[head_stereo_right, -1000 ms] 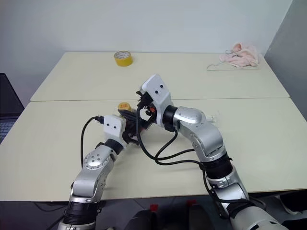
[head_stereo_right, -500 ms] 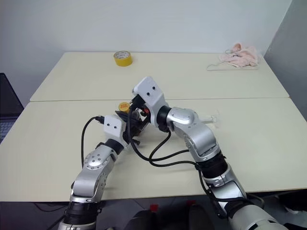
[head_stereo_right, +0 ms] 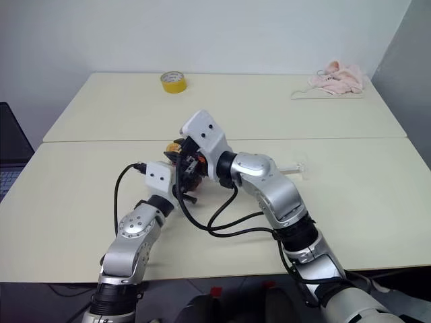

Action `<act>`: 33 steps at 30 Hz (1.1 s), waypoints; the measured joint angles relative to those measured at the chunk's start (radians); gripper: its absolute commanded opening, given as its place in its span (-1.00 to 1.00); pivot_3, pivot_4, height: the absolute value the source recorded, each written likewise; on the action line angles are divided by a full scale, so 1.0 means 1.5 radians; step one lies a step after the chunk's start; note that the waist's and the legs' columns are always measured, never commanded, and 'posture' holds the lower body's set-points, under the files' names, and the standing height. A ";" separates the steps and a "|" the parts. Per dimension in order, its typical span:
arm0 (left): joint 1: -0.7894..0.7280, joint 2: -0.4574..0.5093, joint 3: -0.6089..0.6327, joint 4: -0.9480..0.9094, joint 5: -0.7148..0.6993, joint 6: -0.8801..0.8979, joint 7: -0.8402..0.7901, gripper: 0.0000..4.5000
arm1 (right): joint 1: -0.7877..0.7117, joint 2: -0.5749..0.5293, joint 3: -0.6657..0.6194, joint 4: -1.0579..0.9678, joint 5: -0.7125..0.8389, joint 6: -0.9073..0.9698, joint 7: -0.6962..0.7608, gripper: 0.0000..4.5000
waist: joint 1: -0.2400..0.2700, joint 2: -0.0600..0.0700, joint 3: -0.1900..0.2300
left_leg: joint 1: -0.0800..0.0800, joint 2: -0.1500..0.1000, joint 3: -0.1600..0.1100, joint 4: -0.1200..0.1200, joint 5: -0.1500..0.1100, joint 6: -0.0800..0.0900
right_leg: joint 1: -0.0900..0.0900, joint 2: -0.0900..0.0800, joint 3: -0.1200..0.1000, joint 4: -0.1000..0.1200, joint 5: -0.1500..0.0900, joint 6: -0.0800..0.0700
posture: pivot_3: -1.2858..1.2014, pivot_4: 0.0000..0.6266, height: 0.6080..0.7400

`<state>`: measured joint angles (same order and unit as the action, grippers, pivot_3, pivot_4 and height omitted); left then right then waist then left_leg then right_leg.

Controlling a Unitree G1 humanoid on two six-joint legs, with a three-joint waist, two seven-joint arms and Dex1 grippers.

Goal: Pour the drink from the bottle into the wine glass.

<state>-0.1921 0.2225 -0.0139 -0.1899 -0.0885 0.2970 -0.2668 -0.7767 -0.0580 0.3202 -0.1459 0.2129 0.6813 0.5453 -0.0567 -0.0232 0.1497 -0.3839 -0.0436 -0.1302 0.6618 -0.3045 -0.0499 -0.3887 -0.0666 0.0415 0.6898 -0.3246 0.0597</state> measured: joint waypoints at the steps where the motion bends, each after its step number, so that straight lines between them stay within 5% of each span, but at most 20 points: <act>1: 0.000 0.000 0.000 0.000 0.000 0.000 0.000 -0.62 | 0.000 -0.002 0.000 0.000 0.000 -0.002 0.002 -0.47 | 0.000 0.000 0.000 | 0.000 0.000 0.000 0.000 0.000 0.000 | 0.000 0.000 0.000 0.000 0.000 0.000 | 0.03 -0.52 1.00; 8: 0.000 0.000 -0.002 -0.005 0.000 0.000 -0.005 -0.62 | -0.016 -0.039 0.012 0.025 -0.001 -0.061 0.058 -0.47 | 0.000 0.000 0.000 | 0.000 0.000 0.000 0.000 0.000 0.000 | 0.000 0.001 0.000 0.000 0.000 0.000 | 0.03 -0.52 1.00; 20: 0.023 0.012 0.000 -0.050 -0.003 -0.002 -0.009 -0.63 | -0.121 -0.067 -0.002 0.297 0.020 -0.382 0.352 -0.47 | 0.000 0.000 0.000 | 0.000 0.000 0.000 0.000 0.000 0.000 | 0.000 0.002 0.000 0.000 0.000 0.000 | 0.03 -0.52 1.00; 29: 0.030 0.012 -0.001 -0.055 -0.009 0.005 -0.027 -0.63 | -0.176 -0.062 -0.004 0.415 0.004 -0.493 0.455 -0.47 | 0.000 0.000 0.000 | 0.000 0.000 0.000 0.000 0.000 0.000 | 0.000 0.000 0.000 -0.001 0.000 0.000 | 0.03 -0.52 1.00; 33: 0.034 0.011 -0.001 -0.055 -0.018 0.018 -0.033 -0.64 | -0.177 -0.056 -0.004 0.419 -0.002 -0.493 0.459 0.13 | 0.000 0.000 0.000 | 0.000 0.000 0.000 0.000 0.000 0.000 | 0.000 -0.001 0.000 0.000 0.000 0.000 | 0.03 -0.52 1.00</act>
<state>-0.1407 0.2396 -0.0146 -0.2730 -0.1154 0.3234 -0.3161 -1.0425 -0.1420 0.3139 0.4823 0.2106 -0.0576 1.2340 -0.0572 -0.0230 0.1498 -0.3836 -0.0429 -0.1300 0.6621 -0.3045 -0.0500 -0.3883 -0.0676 0.0412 0.6891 -0.3246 0.0597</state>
